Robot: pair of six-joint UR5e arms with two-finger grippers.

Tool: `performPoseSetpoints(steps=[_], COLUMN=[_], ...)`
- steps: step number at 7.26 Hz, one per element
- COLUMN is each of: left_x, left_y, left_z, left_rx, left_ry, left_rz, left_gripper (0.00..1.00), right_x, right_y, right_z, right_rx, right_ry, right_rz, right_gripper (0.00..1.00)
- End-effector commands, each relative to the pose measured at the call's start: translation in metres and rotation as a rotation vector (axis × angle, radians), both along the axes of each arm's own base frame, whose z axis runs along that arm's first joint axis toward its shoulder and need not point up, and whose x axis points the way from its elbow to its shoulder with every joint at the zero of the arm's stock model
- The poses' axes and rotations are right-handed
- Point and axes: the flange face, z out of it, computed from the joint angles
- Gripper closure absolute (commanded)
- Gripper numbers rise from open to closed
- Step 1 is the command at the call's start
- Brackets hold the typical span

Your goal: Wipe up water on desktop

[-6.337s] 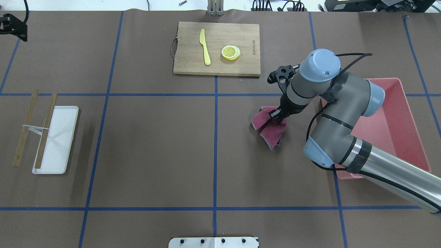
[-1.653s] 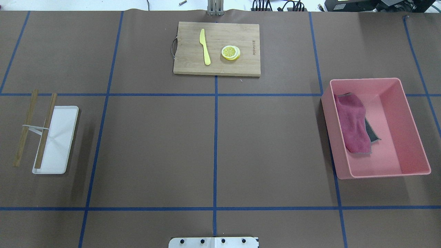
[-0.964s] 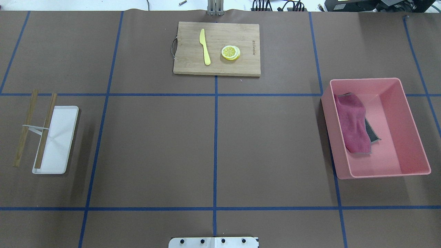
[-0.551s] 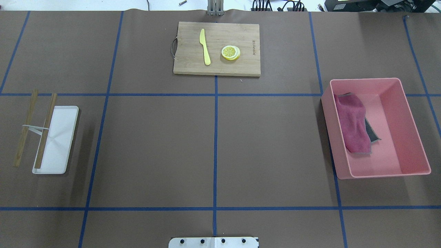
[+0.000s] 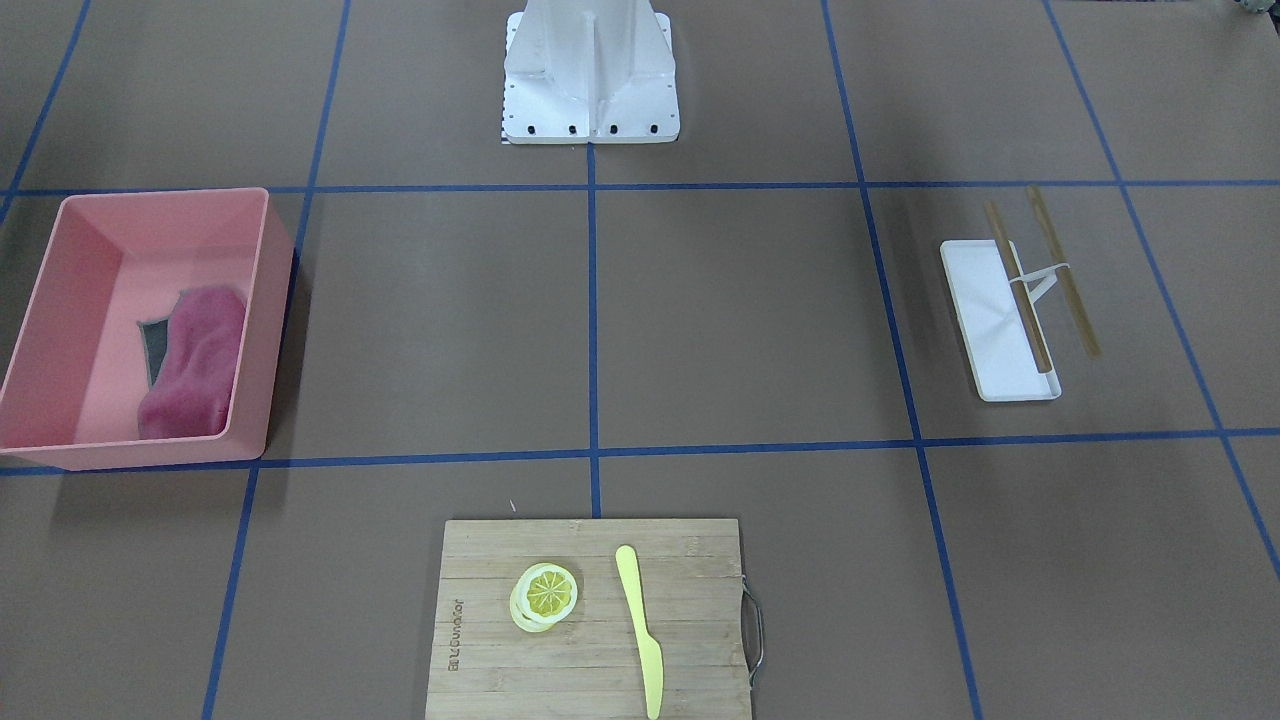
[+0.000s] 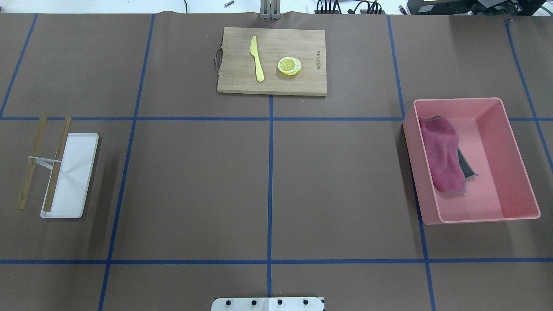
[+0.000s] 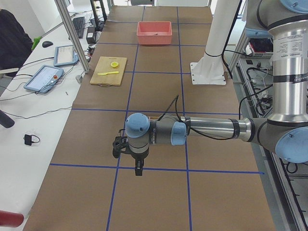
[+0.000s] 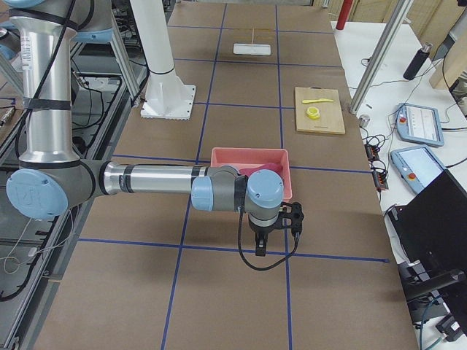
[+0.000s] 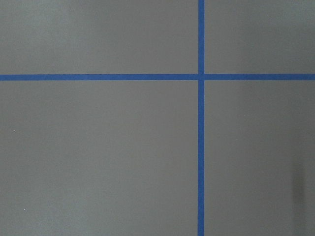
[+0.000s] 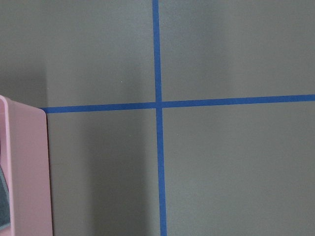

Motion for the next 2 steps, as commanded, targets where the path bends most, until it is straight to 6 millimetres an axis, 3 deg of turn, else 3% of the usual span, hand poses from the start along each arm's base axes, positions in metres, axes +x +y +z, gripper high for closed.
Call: performPoseSetpoints(steps=[1,2], left_x=[0.0,0.0], left_y=[0.0001,0.0001], left_z=[0.0014,0.0014], left_rx=[-0.002,-0.002], left_ry=[0.0,0.0], left_rz=[0.001,0.001], left_gripper=[0.02,0.02], right_x=[-0.0001,-0.0001], right_y=[0.0003,0.0003], right_z=[-0.0003,-0.0003], right_rx=[-0.001,-0.001], right_ry=[-0.001,-0.001], right_rz=[0.0,0.0], right_gripper=[0.0,0.0])
